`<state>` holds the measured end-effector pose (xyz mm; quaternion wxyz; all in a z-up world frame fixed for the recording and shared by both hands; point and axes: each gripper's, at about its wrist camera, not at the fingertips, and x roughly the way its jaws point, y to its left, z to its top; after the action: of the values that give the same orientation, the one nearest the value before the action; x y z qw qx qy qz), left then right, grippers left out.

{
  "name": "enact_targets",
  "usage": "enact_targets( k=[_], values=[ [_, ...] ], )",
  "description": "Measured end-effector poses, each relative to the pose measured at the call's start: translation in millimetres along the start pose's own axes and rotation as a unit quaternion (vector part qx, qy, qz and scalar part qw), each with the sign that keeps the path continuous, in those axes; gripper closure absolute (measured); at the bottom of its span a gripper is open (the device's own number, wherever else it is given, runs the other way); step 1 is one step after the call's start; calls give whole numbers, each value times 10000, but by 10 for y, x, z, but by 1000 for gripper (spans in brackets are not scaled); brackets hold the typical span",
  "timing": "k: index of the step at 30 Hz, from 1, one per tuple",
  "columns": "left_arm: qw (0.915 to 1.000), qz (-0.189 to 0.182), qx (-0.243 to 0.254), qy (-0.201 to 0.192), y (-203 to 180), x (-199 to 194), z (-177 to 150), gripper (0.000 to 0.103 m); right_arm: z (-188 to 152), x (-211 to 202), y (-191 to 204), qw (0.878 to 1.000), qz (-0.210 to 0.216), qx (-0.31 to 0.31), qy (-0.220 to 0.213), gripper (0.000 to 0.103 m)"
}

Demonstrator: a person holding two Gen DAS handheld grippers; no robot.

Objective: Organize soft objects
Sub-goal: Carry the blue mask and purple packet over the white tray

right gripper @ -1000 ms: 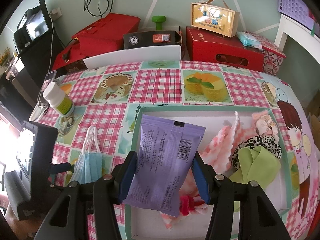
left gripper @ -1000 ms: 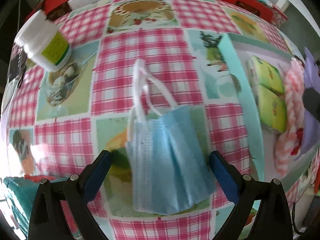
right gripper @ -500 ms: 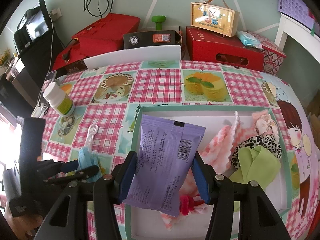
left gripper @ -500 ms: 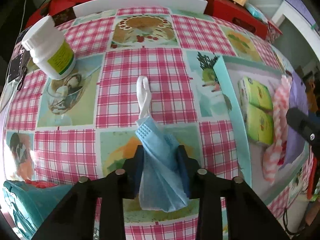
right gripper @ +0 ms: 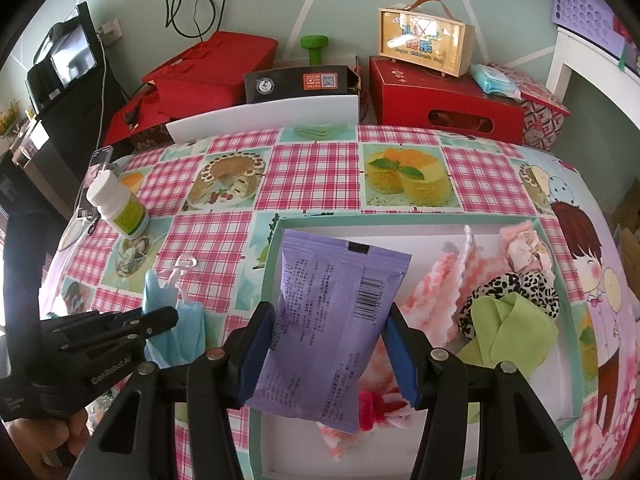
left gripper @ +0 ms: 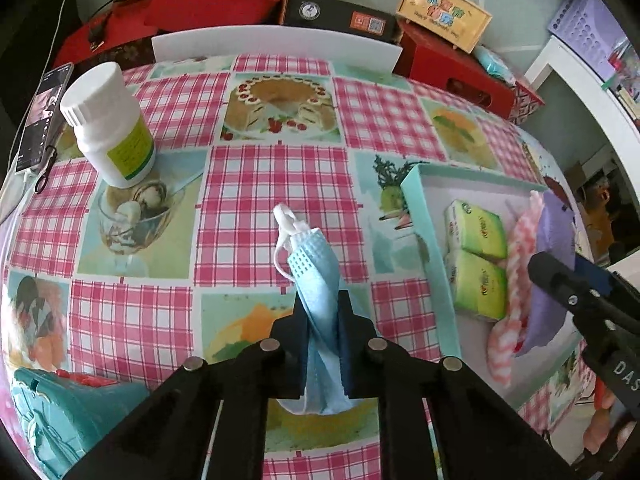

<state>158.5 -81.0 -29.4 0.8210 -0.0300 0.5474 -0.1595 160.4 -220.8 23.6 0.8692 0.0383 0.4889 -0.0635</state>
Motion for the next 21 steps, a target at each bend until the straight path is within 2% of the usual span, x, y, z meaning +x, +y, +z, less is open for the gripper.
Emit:
enact_targets(
  k=[2,5,9,13,16,21],
  values=[
    [9999,-80,-23,-125,-48,-8,-14,92,1,-2,1,10000,-2,2,-9,45],
    [9982,-331,-35,-501,-59,-232,16,92,14,-71,-19,9999,-19,45,-124,45],
    [9919,-582,82,-1125,-124,-603,39,92,44,-266,-135,9989,-60,194,-418,45],
    [9858,-794,297,-1447,-256,-780,29,92,57,-464,-324,9967,-188,398,-679,45],
    [9826,-958,536,-1501,-431,-791,33,92,56,-612,-509,9941,-343,583,-853,45],
    [9792,-1131,1054,-1314,-830,-658,3,92,26,-767,-823,9891,-610,925,-968,45]
  ],
)
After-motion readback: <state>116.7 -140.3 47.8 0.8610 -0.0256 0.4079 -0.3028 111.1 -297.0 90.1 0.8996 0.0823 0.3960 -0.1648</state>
